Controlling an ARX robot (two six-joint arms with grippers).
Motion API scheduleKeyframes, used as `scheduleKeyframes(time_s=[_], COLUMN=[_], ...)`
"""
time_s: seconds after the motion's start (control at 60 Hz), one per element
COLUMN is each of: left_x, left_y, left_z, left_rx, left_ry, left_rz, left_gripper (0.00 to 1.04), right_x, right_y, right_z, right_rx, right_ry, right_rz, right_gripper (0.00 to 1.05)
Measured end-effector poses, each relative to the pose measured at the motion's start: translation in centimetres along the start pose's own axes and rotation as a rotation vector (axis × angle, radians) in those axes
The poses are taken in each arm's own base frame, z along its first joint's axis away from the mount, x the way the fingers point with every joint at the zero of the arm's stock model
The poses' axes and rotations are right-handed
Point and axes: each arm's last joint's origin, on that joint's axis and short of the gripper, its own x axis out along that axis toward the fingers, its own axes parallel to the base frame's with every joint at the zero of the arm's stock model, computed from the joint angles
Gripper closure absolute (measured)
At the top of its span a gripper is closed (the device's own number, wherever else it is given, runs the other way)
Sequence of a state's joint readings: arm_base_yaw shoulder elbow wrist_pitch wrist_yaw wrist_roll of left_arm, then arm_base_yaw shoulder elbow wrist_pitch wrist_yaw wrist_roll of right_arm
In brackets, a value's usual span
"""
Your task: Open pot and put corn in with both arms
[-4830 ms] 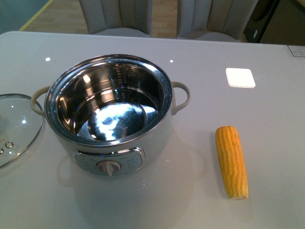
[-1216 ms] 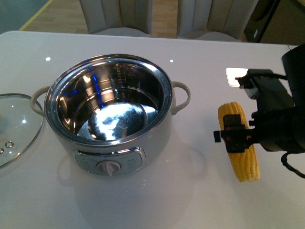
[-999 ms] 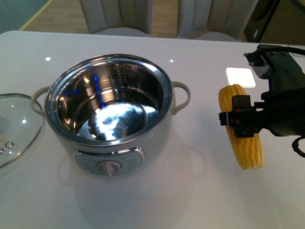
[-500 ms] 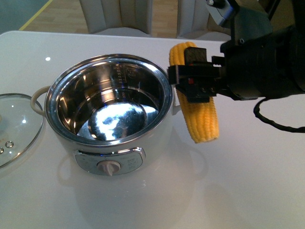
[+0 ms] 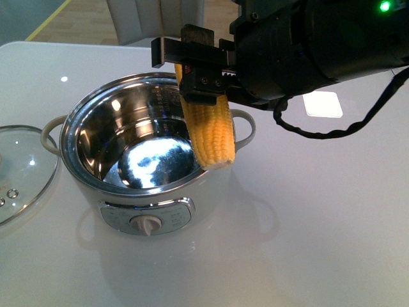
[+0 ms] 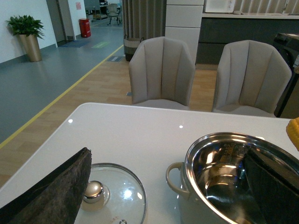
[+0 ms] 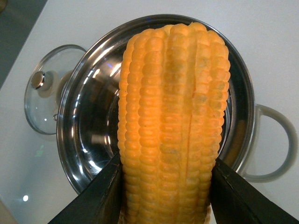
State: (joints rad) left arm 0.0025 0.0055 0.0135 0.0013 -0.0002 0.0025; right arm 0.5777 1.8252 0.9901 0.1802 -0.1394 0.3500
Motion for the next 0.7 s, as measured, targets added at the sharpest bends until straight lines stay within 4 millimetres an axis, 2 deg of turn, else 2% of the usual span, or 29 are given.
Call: scheduleKeyframes(time_s=[0.233,0.7], left_x=[0.0,0.0], left_y=[0.0,0.0], left_z=[0.0,0.0], left_rx=[0.0,0.0], left_ry=[0.0,0.0], left_rz=[0.0,0.0], left_gripper=[0.07,0.07], right_x=[2.1,3.9], right_y=[1.9,4.3], right_z=[0.3,0.6], right_rx=[0.018,0.023], right_ry=[0.029,0.053], right_rz=[0.022,0.024], right_gripper=[0.58,0.58])
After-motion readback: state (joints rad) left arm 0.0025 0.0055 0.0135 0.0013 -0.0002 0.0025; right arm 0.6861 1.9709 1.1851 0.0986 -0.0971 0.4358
